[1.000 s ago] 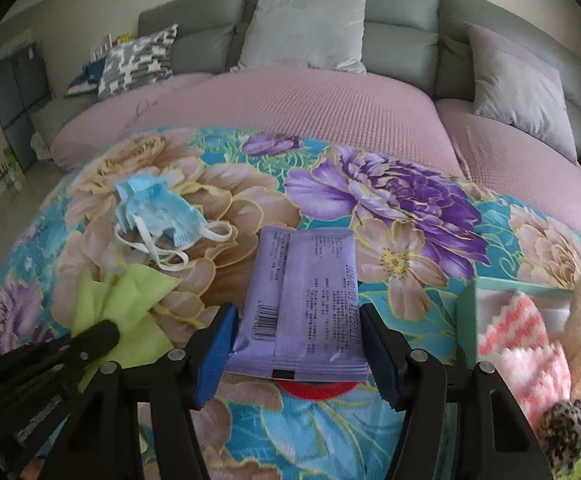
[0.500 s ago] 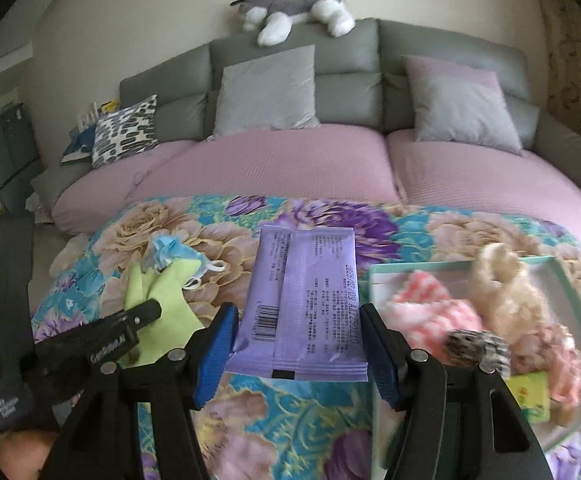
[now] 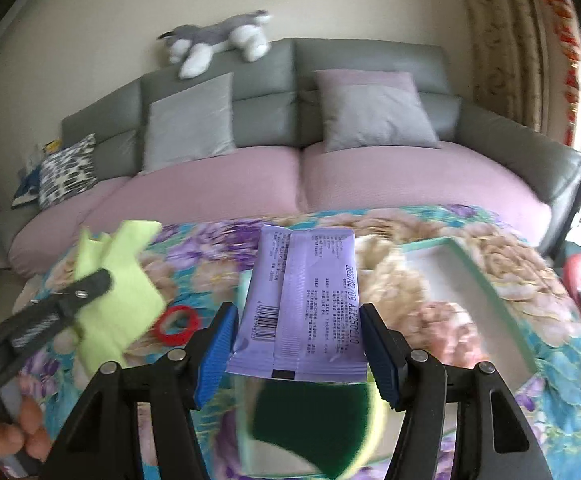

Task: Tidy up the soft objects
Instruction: 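Carry the purple packet with the right tool while the left tool carries the green cloth to the tray, then release the purple packet with the right tool while the left tool releases the green cloth in the tray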

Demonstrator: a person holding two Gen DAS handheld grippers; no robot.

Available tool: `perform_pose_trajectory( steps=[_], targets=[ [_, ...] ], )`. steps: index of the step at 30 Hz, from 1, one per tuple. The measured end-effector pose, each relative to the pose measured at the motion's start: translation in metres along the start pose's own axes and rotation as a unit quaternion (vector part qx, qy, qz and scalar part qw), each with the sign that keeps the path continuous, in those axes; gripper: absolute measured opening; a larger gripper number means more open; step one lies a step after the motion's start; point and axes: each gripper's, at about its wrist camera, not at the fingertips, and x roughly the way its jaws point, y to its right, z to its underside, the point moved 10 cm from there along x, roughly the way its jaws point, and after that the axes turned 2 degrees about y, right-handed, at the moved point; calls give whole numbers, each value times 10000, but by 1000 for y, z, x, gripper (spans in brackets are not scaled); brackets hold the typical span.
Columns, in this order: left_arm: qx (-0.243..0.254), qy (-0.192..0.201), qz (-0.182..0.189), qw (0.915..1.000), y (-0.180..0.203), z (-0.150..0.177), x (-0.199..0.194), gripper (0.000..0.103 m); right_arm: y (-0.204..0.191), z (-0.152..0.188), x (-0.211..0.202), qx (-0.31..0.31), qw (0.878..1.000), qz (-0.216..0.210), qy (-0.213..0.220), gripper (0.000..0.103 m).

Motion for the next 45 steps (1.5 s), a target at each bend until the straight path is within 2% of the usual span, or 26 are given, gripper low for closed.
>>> perform_pose_trajectory(
  steps=[7, 13, 20, 25, 30, 36, 40, 44, 45],
  targets=[
    [316, 60, 500, 9982, 52, 3, 3, 11, 58, 0, -4, 387, 9986, 352, 11, 65],
    [568, 185, 979, 9934, 99, 6, 3, 11, 94, 6, -3, 566, 9965, 618, -81, 65],
    [707, 118, 1377, 9879, 142, 20, 19, 11, 115, 6, -5, 731, 9951, 660, -23, 65],
    [628, -27, 1550, 9859, 155, 30, 32, 11, 126, 8, -3, 891, 9940, 641, -28, 65],
    [451, 14, 1603, 9860, 155, 31, 44, 11, 123, 9, 1, 918, 9943, 538, -39, 65],
    [342, -393, 1433, 9883, 147, 51, 70, 11, 114, 12, 13, 864, 9954, 403, -131, 65],
    [307, -463, 1380, 9889, 143, 54, 74, 11, 110, 17, 21, 829, 9957, 338, -223, 65],
    [312, -570, 1310, 9892, 140, 57, 76, 17, 107, 23, 28, 809, 9955, 334, -353, 65],
    [302, -594, 1300, 9893, 139, 58, 77, 21, 108, 24, 29, 806, 9954, 343, -380, 65]
  ],
)
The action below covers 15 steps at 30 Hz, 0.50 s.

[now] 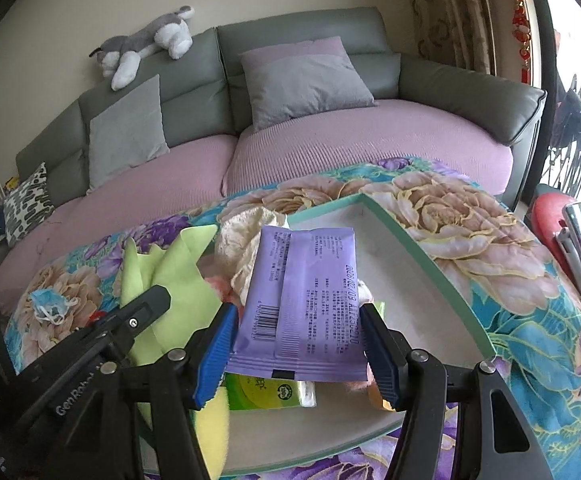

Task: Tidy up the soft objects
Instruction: 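Release the purple packet with the right tool while the left tool releases the green cloth in the tray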

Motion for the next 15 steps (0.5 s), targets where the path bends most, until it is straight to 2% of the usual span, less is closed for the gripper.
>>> perform_pose_trajectory(
  steps=[2, 4, 10, 15],
  targets=[
    [-42, -46, -25, 10000, -3, 1, 1, 36, 1, 2, 3, 1, 10000, 19, -49, 65],
    [-84, -48, -31, 9999, -6, 1, 0, 43, 2, 4, 5, -4, 9999, 36, -107, 66],
    [-173, -121, -99, 9997, -13, 2, -2, 45, 3, 7, 9, -76, 9997, 107, -187, 66],
    [-248, -91, -158, 9995, -21, -1, -9, 54, 2, 6, 7, -93, 9997, 130, -179, 67]
  ],
)
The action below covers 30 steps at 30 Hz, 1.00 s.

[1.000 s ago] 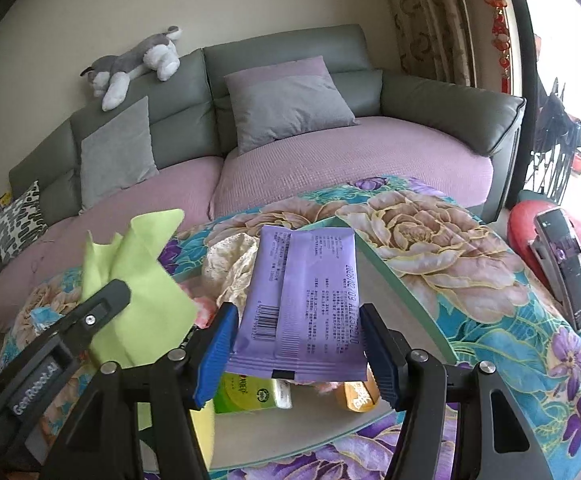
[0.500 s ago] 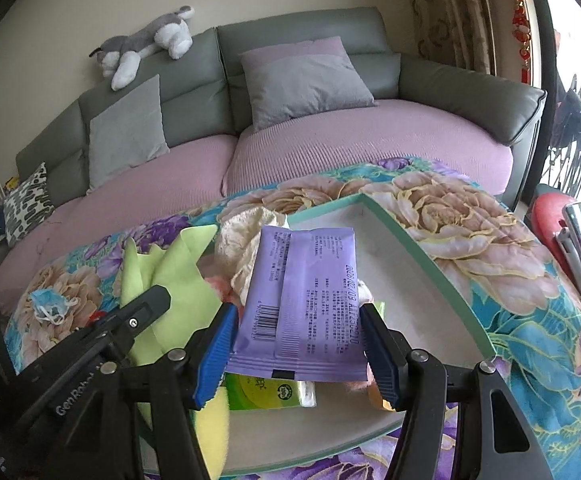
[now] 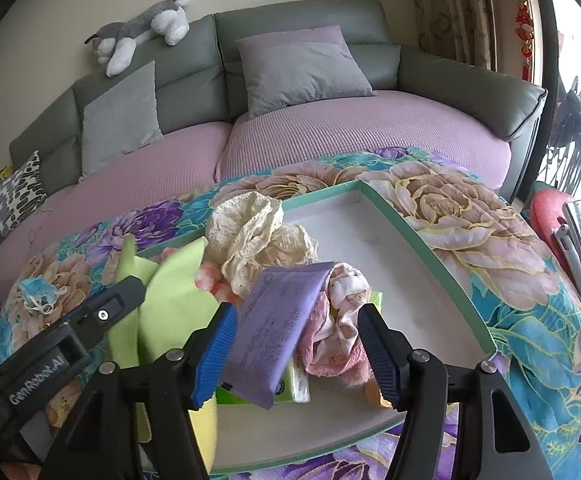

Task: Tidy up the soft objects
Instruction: 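Release the purple packet with the right tool while the left tool releases the green cloth in the tray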

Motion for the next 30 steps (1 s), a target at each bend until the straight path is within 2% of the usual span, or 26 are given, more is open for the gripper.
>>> perform_pose_trajectory(
  steps=[6, 9, 15, 19, 20, 21, 22, 25, 28, 30],
  targets=[
    [-73, 38, -53, 10000, -8, -5, -8, 56, -2, -1, -2, -54, 10000, 6, 5, 67],
    [-66, 79, -210, 9997, -16, -8, -14, 58, -3, -2, -4, -57, 10000, -18, 32, 67],
    [-90, 140, -737, 9971, -42, -11, -21, 61, -8, -3, -6, -44, 9999, -119, 19, 67],
    [-67, 0, -1356, 9907, -67, -6, -20, 62, -11, -2, -6, -117, 9999, -81, 8, 67],
    [-74, -35, -1470, 9891, -72, -5, -20, 62, -12, -2, -6, -123, 9999, -80, 2, 73],
    [-72, -65, -1586, 9873, -77, -4, -21, 62, -13, -2, -6, -140, 9999, -91, -10, 84],
    [-67, -76, -1643, 9864, -80, -3, -21, 62, -14, -1, -6, -155, 9998, -93, -6, 88],
    [-49, -116, -1768, 9842, -87, -2, -21, 64, -17, -2, -7, -221, 9997, -95, 15, 90],
    [-61, -138, -1839, 9828, -91, -1, -22, 74, -19, -2, -7, -260, 9996, -85, 16, 91],
    [-75, -137, -1888, 9819, -92, 0, -23, 75, -20, -2, -6, -274, 9996, -58, 1, 95]
  ],
)
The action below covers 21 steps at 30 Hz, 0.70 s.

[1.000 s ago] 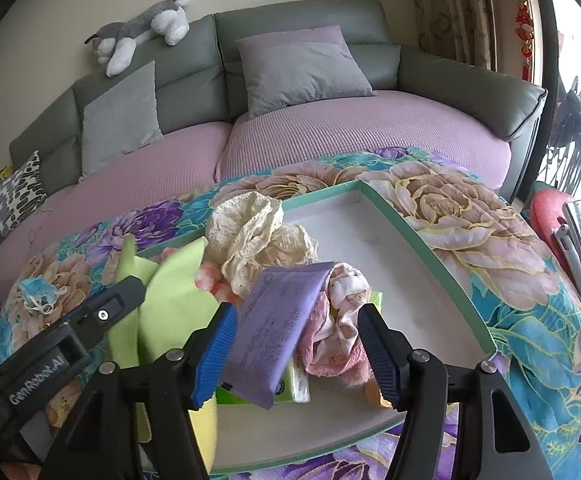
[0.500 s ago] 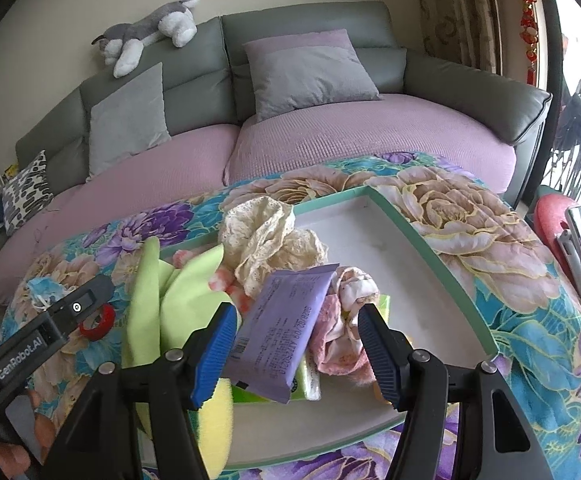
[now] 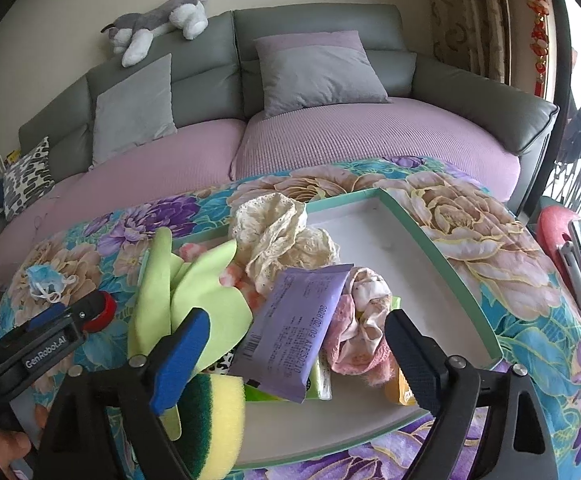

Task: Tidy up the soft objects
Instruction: 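Release the purple packet with the right tool while the left tool releases the green cloth in the tray, then move both tools back from the tray toward the face mask and red tape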

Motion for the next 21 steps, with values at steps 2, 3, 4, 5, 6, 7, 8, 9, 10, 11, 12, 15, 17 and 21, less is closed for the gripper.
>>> perform_pose_trajectory(
  steps=[2, 3, 4, 5, 6, 7, 8, 9, 10, 11, 12, 15, 17, 21],
  targets=[
    [-19, -14, -109, 9999, -3, 0, 1, 79, 1, 0, 1, 14, 10000, 18, -2, 102],
    [-27, -17, -168, 9999, -6, 0, 1, 81, 2, -1, 0, 37, 10000, 25, 14, 103],
    [-36, -16, -237, 9997, -8, 0, 2, 86, 2, -1, 0, 51, 10000, 25, 22, 103],
    [-48, -12, -308, 9995, -11, 0, 3, 91, 3, -1, -1, 68, 10000, 27, 30, 103],
    [-59, -3, -363, 9993, -14, 0, 3, 92, 3, -2, -1, 87, 9999, 38, 42, 103],
    [-88, 29, -423, 9991, -18, -1, 2, 93, 4, -2, -2, 101, 9999, 49, 50, 103],
    [-113, 46, -457, 9989, -20, -1, 1, 93, 5, -2, -2, 116, 9999, 60, 52, 103],
    [-140, 54, -481, 9987, -22, -1, 1, 93, 6, -2, -2, 137, 9999, 73, 53, 103],
    [-179, 63, -498, 9986, -25, -2, 1, 95, 6, -2, -2, 147, 9998, 78, 50, 103],
    [-203, 71, -509, 9985, -27, -2, 0, 96, 7, -2, -2, 163, 9998, 89, 47, 103],
    [-226, 79, -525, 9983, -29, -2, 0, 96, 8, -2, -2, 173, 9998, 97, 47, 103],
    [-285, 107, -577, 9979, -36, -5, -2, 97, 10, -5, -5, 245, 9996, 136, 106, 103],
    [-313, 137, -652, 9973, -43, -7, -5, 97, 12, -10, -12, 323, 9991, 150, 235, 103],
    [-303, 206, -895, 9953, -59, -11, -14, 97, 6, -20, -27, 404, 9981, -1, 455, 103]
  ],
)
